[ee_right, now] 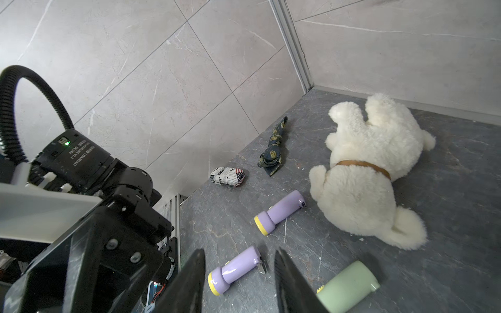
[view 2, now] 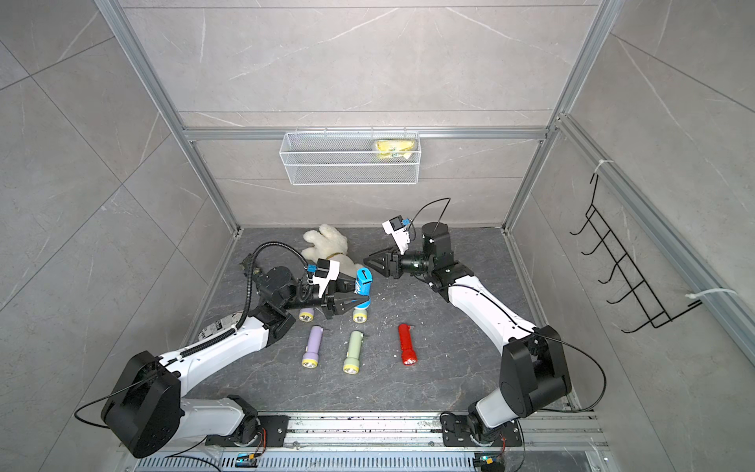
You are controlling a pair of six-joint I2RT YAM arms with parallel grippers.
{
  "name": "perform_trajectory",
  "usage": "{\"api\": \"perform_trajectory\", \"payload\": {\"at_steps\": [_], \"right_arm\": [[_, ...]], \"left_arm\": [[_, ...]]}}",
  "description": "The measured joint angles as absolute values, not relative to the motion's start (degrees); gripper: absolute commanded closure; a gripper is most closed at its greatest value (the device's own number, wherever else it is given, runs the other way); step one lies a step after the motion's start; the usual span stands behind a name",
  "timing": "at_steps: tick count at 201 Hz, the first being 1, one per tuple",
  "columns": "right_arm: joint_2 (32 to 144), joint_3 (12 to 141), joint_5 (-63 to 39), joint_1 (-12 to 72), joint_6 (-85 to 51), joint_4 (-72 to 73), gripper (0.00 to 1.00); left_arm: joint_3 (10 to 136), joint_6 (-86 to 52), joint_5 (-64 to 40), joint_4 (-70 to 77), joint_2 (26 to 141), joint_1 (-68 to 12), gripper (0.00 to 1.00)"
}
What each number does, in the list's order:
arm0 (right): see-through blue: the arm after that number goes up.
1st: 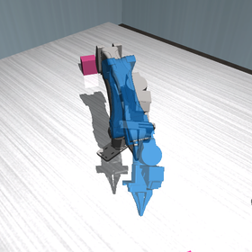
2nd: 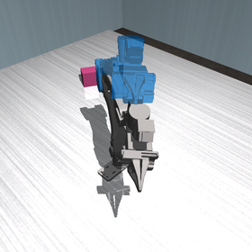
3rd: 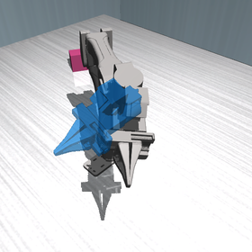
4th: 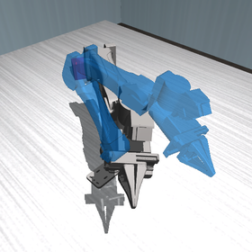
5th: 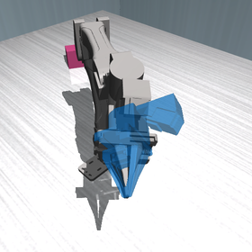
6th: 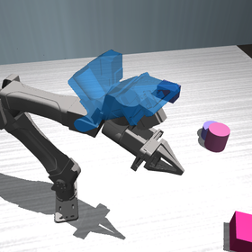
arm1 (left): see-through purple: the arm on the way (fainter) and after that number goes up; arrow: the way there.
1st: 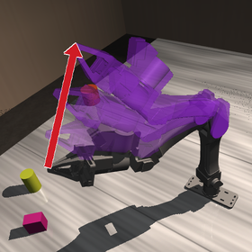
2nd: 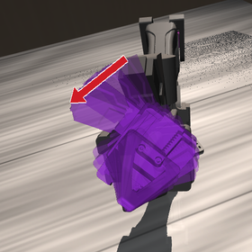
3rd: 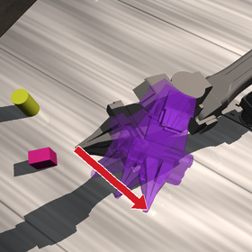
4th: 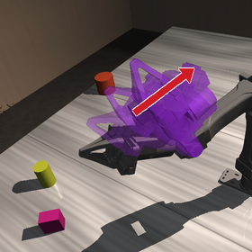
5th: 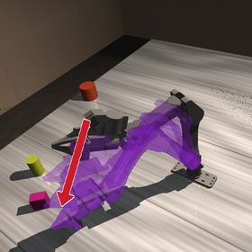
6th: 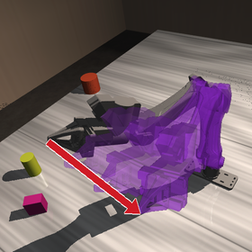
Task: Close the plug at the bottom of the flashlight
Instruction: Close the plug of the flashlight, then place the flashlight at the center of the board.
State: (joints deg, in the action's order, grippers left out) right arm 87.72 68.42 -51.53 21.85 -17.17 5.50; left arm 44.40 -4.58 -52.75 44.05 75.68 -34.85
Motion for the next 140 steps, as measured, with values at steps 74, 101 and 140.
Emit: {"api": "perform_trajectory", "payload": {"at_steps": [74, 101, 140], "right_arm": [[84.77, 68.1, -28.12, 21.63, -14.33, -7.84, 0.42], [82.02, 67.09, -15.99, 21.54, -13.98, -12.99, 0.24], [79.81, 65.65, -0.89, 21.15, -13.72, -19.11, 0.0]], "left_arm": [[46.89, 2.96, -43.16, 33.01, 76.27, -38.7, 1.0], [52.27, 2.85, -35.75, 27.14, 80.42, -41.45, 1.0], [65.17, -5.06, -23.51, 15.2, 90.74, -44.42, 1.0]]}}
